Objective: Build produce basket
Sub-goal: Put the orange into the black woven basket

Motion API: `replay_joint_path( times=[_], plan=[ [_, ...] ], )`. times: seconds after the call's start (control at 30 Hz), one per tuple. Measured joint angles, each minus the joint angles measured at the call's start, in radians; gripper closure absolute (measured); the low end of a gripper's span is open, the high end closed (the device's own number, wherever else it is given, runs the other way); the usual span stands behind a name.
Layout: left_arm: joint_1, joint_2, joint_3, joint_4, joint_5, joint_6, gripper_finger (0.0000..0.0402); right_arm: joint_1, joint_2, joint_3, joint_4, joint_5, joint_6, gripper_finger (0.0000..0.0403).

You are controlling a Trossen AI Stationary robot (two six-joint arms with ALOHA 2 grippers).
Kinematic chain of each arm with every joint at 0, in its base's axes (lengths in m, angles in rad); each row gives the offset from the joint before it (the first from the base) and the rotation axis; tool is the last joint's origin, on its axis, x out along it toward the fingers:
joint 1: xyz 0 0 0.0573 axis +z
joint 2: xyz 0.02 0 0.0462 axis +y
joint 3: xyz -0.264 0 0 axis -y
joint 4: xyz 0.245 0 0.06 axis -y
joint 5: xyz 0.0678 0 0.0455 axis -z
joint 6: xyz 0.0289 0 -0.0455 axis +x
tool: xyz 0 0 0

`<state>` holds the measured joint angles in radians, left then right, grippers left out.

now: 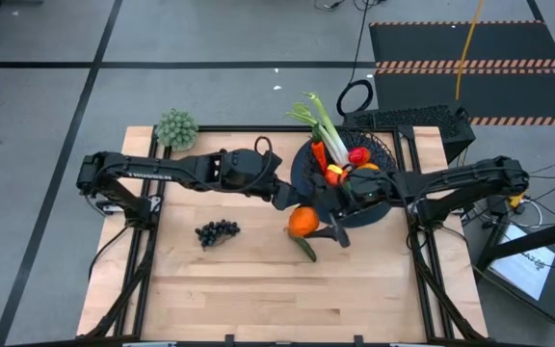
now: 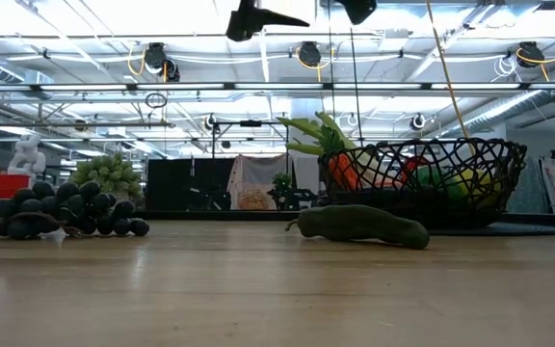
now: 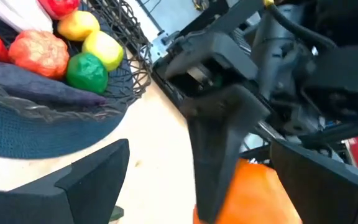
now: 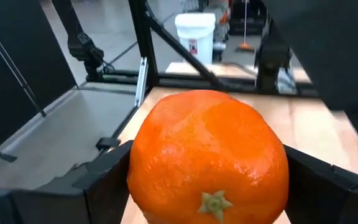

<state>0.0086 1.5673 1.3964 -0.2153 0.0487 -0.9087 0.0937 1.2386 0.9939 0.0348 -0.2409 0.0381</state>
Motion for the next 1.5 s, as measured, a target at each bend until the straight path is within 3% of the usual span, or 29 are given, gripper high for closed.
replay_joint_path(
  times=[0.3,0.67,0.83,0.9,1.17,1.5],
  plan=[
    [0.001,0.0,0.0,-0.041,-0.021,0.014,0.0014,-0.028,-0.143,0.0,-0.294,0.018,0.058,0.0077],
    [-0.039,0.001,0.0,-0.064,-0.07,-0.047,0.0014,-0.157,-0.307,0.0,-0.671,0.295,-0.031,0.0077],
    [-0.069,0.001,0.0,-0.071,-0.133,-0.068,0.0014,-0.231,-0.321,-0.007,-0.826,0.461,0.024,0.0077],
    [-0.083,0.001,0.0,-0.072,-0.162,-0.082,0.0014,-0.27,-0.321,-0.031,-0.858,0.478,0.043,0.0076],
    [-0.152,0.001,0.0,-0.073,-0.258,-0.102,0.0014,-0.375,-0.314,-0.184,-0.785,0.394,0.075,0.0074],
    [-0.189,0.001,0.0,-0.073,-0.286,-0.127,0.0014,-0.472,-0.277,-0.283,-0.623,0.399,0.021,0.0074]
  ],
)
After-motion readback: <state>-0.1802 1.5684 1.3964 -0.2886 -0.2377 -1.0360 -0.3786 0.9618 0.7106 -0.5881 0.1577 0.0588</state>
